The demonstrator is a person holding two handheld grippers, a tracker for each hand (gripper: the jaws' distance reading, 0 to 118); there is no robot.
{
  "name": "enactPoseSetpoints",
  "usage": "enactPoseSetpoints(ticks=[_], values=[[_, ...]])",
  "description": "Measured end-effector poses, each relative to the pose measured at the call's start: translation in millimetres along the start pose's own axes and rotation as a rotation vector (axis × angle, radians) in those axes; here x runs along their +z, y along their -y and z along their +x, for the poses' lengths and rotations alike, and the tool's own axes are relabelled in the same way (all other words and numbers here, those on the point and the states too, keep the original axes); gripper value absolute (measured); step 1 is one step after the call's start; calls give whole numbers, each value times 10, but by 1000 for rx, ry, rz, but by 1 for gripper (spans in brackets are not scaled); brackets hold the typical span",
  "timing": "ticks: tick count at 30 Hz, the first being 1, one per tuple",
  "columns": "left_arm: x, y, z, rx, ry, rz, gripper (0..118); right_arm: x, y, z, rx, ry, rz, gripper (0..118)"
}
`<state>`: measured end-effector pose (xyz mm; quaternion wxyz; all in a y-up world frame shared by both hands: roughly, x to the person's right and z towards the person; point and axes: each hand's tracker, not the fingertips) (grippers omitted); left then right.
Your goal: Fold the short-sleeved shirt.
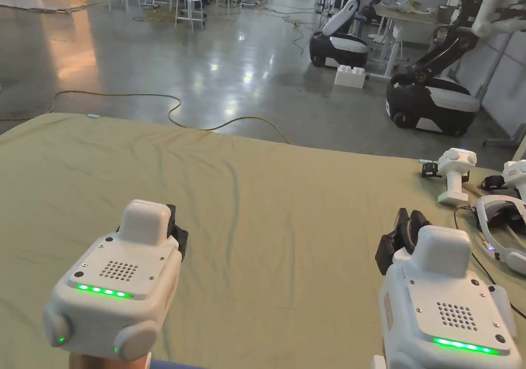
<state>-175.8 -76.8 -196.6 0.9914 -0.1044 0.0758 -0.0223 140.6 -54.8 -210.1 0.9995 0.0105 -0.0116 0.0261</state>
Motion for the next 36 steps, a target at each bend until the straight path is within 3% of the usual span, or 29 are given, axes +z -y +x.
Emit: enactPoseSetpoints(ticks=[1, 10, 15, 23, 28, 30, 31, 32, 33, 36], values=[[6, -11, 6, 19, -44, 22, 0, -33, -8, -18, -9, -22, -3, 0], [-49, -42, -306, 162, -50, 20, 0, -131, 72, -24, -15, -31, -34, 0], [-33, 124, -696, 189, -32, -66, 0, -157, 117, -18, -15, -43, -73, 0], [-54, 921, -1701, 357, 185, -508, 0, -219, 312, -147, 20, -111, -167, 0], [-44, 1568, -2096, 492, 277, -723, 0, -227, 462, -217, 0, -132, -228, 0], [-62, 1796, -2205, 580, 317, -783, 14, -230, 510, -246, 1, -137, -246, 0], [-65, 1905, -2232, 628, 347, -812, 31, -233, 533, -257, 1, -141, -256, 0], [-77, 2012, -2279, 675, 366, -831, 55, -231, 553, -257, 2, -147, -266, 0], [-97, 2095, -2311, 710, 381, -852, 64, -237, 572, -264, 6, -151, -274, 0], [-119, 2301, -2363, 793, 437, -853, 64, -253, 633, -281, 41, -151, -300, 0]])
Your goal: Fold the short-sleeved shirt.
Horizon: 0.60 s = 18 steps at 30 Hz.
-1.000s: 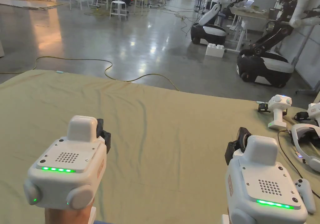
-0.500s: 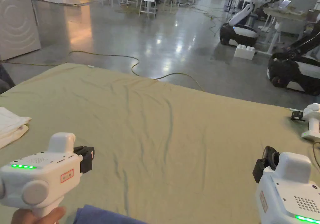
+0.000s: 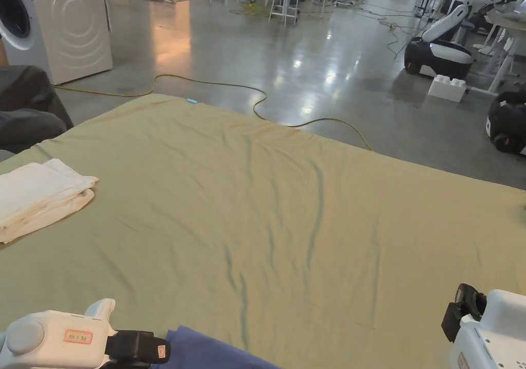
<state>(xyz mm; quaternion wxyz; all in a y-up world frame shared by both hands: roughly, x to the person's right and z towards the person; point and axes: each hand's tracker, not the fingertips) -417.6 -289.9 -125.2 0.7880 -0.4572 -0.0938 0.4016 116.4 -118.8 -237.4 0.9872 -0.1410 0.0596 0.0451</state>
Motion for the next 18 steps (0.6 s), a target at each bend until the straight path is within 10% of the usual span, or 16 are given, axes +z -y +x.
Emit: enactPoseSetpoints(ticks=[13, 18], values=[[-472, 99, -163, 146, 291, -113, 62, -54, 149, -7, 4, -1, -67, 0], [-537, 131, -112, 99, 101, -127, 11, -68, 170, -23, 7, -9, -81, 0]])
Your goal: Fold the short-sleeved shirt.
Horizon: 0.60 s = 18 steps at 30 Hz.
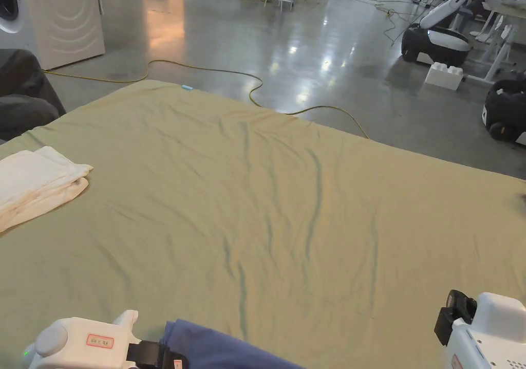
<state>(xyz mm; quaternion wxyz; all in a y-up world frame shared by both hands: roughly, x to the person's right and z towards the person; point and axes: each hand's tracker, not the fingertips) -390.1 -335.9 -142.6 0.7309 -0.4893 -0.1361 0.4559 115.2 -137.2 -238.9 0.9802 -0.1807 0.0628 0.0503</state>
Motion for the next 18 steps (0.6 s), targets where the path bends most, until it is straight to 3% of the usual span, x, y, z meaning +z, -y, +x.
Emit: enactPoseSetpoints(ticks=[1, 18], values=[[14, 30, 10, 26, 86, 11, 10, -2, 1, -4, 2, -1, -1, 0], [743, -42, 625, -114, -24, 147, 8, 40, -55, 138, -10, -12, 25, 0]])
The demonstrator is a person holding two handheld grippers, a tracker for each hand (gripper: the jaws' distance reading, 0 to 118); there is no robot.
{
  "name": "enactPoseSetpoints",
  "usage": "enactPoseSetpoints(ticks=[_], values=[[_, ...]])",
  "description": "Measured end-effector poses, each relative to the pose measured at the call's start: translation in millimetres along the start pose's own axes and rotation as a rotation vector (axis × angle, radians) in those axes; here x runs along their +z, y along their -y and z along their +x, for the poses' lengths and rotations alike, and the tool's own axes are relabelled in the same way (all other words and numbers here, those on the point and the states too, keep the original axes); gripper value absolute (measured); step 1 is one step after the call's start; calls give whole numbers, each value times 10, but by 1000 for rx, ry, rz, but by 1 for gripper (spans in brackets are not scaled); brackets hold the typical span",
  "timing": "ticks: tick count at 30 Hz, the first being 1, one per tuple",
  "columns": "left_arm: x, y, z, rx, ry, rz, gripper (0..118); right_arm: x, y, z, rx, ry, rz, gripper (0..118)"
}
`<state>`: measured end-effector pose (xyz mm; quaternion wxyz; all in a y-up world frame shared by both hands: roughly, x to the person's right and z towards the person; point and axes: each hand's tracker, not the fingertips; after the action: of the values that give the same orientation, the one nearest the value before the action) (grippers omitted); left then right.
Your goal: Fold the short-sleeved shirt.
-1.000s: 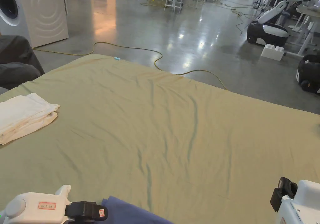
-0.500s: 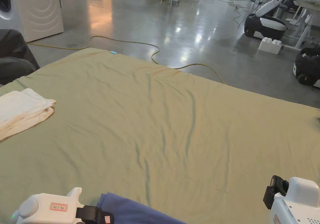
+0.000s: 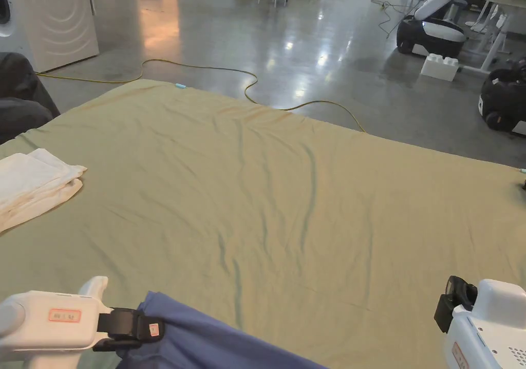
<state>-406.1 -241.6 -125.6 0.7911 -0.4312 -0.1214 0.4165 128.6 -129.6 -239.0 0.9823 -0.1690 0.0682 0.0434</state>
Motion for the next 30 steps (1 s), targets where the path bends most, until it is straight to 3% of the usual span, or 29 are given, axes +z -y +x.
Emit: enactPoseSetpoints(ticks=[7, 12, 30], values=[[578, -149, 205, -52, -201, 41, 8, -23, -1, 30, -6, -15, 7, 0], [586, -131, 496, -82, -244, 22, 8, -48, 48, 19, -17, -33, -1, 0], [-834, 199, 1747, -238, -132, -262, 8, 74, 169, 204, -42, -22, -32, 0]])
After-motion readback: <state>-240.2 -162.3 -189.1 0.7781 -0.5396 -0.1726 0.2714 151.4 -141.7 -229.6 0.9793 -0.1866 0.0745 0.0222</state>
